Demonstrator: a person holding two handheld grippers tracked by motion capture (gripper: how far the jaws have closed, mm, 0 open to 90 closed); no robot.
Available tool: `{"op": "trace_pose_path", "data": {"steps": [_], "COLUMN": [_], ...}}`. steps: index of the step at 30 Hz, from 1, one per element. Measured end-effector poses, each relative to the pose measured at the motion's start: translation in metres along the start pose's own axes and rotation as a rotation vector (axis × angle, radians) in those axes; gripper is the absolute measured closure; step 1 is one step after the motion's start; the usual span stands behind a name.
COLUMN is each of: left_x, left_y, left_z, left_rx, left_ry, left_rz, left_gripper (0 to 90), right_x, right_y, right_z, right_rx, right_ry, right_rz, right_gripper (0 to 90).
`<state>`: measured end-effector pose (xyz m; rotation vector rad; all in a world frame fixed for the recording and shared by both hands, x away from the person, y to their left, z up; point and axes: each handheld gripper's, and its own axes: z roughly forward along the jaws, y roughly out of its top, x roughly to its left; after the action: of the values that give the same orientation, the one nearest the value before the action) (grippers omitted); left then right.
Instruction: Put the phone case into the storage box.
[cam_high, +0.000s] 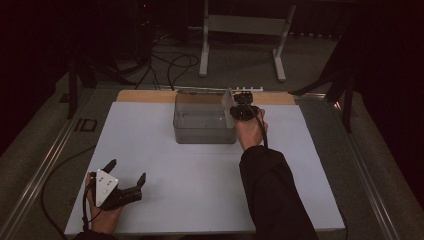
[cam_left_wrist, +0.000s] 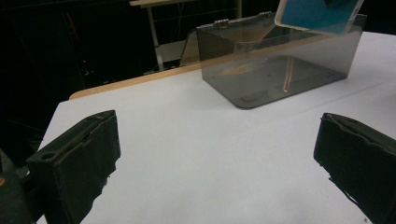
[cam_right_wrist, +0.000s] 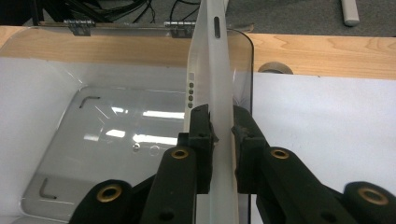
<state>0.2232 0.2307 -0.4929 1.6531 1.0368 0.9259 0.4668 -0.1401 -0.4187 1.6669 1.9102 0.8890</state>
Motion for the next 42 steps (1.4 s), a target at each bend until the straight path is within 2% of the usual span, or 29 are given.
{"op": "trace_pose_path", "data": {"steps": [23, 26, 42], "left_x": [0.000, 0.000, 0.000], "left_y": [0.000, 0.000, 0.000], "left_z": [0.000, 0.000, -0.001], "left_rx": [-0.001, -0.001, -0.001], "left_ry": [0.002, 0.002, 0.001], "left_rz": [-0.002, -0.001, 0.000], "left_gripper": [1.2, 1.2, 1.2], "right_x": [0.000, 0.001, 0.001], "right_y": [-0.003, -0.004, -0.006], "right_z": [0.012, 0.014, 0.021], "right_rx": [0.052, 0.060, 0.083], "right_ry": [-0.033, -0.051, -0.054], "right_rz": [0.002, -0.019, 0.001], "right_gripper": [80.8, 80.7, 80.7]}}
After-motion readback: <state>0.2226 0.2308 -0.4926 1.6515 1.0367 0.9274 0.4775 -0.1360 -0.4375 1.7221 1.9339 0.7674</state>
